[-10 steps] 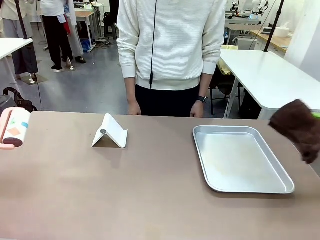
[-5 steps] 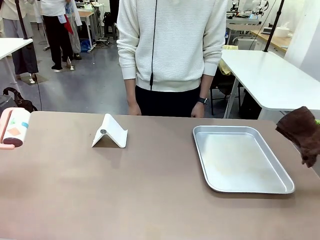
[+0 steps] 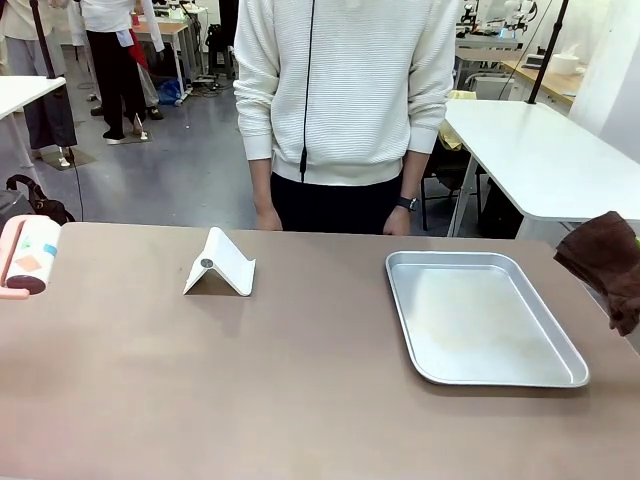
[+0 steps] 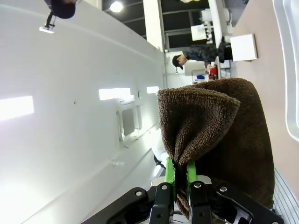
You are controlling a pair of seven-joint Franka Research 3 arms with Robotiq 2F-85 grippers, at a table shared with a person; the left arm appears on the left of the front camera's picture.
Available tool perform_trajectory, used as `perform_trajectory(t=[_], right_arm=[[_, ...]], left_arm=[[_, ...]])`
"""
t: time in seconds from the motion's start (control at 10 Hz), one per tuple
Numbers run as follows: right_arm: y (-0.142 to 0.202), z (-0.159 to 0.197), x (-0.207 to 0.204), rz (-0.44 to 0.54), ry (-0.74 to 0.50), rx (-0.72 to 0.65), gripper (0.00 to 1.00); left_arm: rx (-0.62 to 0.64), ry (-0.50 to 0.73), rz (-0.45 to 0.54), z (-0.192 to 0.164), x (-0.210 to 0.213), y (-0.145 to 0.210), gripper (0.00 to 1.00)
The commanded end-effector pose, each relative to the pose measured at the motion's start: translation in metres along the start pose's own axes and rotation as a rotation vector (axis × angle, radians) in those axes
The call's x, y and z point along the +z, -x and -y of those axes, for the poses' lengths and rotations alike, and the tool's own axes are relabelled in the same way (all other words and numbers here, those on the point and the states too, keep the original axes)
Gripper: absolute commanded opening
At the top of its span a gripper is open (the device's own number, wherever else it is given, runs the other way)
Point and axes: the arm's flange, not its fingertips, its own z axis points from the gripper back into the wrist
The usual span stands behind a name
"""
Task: Clean the surface of the table.
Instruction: Clean the area not pointed to by the person, then return the Lint Roller and towel to their original positions.
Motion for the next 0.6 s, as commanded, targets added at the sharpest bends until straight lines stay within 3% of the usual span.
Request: perform_trajectory(t=[0.0,0.5], right_arm=[[0.0044,-0.0062,0.0011,-0.007,-0.009,-0.003,0.11],[0.0044,-0.0062,0.0011,-0.007,-0.009,-0.003,0.11]], left_arm=[[-0.006,0.004,0.008,0.0038,-0.0008,0.0018,0.21],[-0.006,0.004,0.008,0.0038,-0.0008,0.0018,0.21]])
